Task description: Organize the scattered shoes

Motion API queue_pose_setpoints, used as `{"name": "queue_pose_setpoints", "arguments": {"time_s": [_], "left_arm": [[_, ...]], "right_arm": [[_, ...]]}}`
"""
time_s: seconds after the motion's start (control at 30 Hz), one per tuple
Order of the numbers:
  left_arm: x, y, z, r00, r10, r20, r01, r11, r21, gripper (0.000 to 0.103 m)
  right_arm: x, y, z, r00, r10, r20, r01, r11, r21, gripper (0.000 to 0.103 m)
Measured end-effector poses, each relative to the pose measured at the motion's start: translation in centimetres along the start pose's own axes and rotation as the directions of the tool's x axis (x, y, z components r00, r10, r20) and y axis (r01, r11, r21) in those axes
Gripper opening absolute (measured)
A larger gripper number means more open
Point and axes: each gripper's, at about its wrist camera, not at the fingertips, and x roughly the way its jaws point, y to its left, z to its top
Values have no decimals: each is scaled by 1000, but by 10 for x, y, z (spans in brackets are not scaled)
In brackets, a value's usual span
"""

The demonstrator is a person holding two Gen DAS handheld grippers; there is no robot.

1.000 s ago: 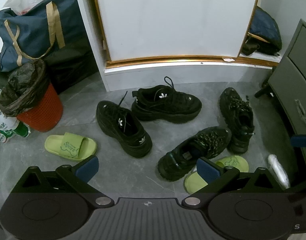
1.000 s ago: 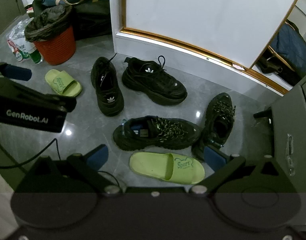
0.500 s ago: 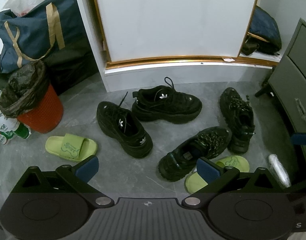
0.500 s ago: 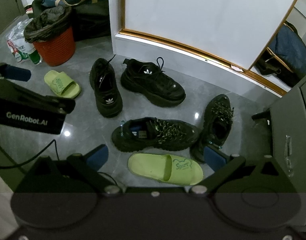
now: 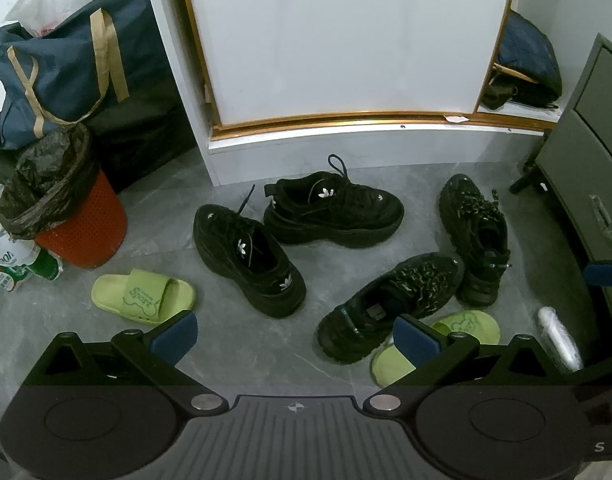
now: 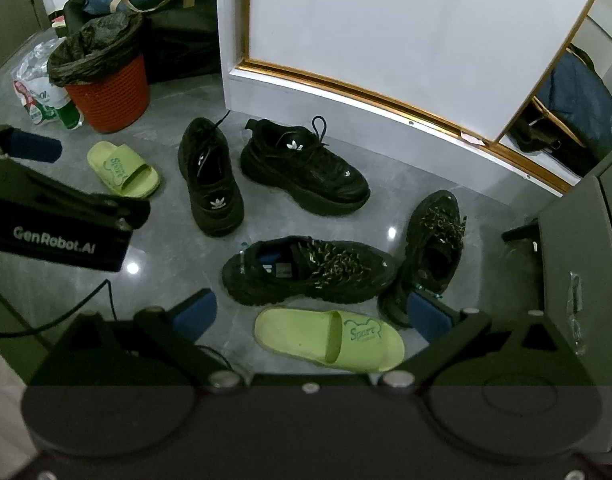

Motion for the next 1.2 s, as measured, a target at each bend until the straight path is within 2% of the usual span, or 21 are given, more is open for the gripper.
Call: {"name": "queue_pose_setpoints", "arguments": {"time_s": [1.2], "left_arm": [[-2,-2,0,1000,-9,17,9,1000,11,103]], "right_arm": [[-1,-1,0,1000,4,3,-4,1000,1,103]]}}
